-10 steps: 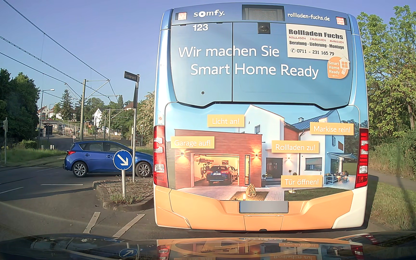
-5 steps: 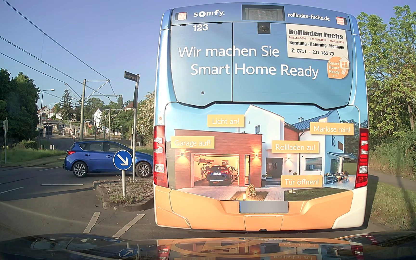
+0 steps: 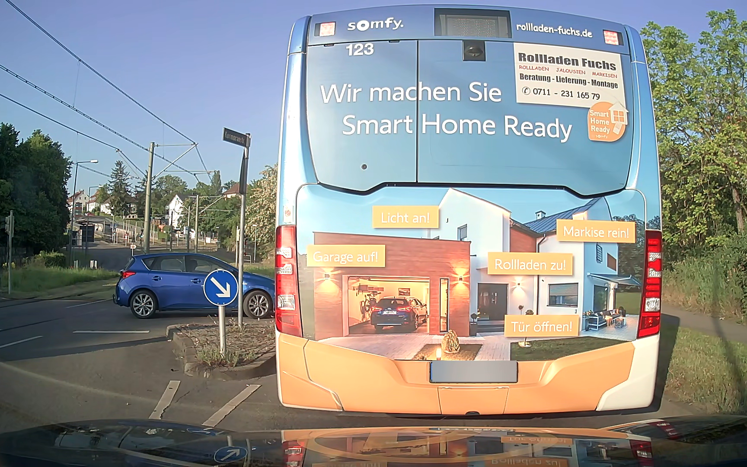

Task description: Follow the waypoints while adhering to traffic rules and regulations

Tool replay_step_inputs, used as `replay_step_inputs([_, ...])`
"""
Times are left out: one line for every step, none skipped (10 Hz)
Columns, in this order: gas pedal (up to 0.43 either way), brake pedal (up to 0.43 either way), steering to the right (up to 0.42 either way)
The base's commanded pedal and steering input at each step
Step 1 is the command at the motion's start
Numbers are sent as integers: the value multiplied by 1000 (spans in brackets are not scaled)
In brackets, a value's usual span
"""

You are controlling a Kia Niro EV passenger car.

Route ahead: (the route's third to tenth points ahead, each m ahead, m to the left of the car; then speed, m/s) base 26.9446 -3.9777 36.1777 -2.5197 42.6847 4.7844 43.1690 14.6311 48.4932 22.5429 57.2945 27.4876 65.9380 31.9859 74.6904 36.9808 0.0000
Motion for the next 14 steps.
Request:
replay_step_inputs([0, 238, 29])
replay_step_inputs([0, 238, 28])
replay_step_inputs([0, 244, 28])
replay_step_inputs([0, 238, 28])
replay_step_inputs([0, 244, 29])
replay_step_inputs([0, 244, 29])
replay_step_inputs([0, 244, 29])
replay_step_inputs([0, 244, 28])
replay_step_inputs([0, 244, 28])
replay_step_inputs([0, 244, 29])
replay_step_inputs([0, 244, 29])
replay_step_inputs([0, 244, 29])
replay_step_inputs([0, 244, 29])
replay_step_inputs([0, 244, 28])
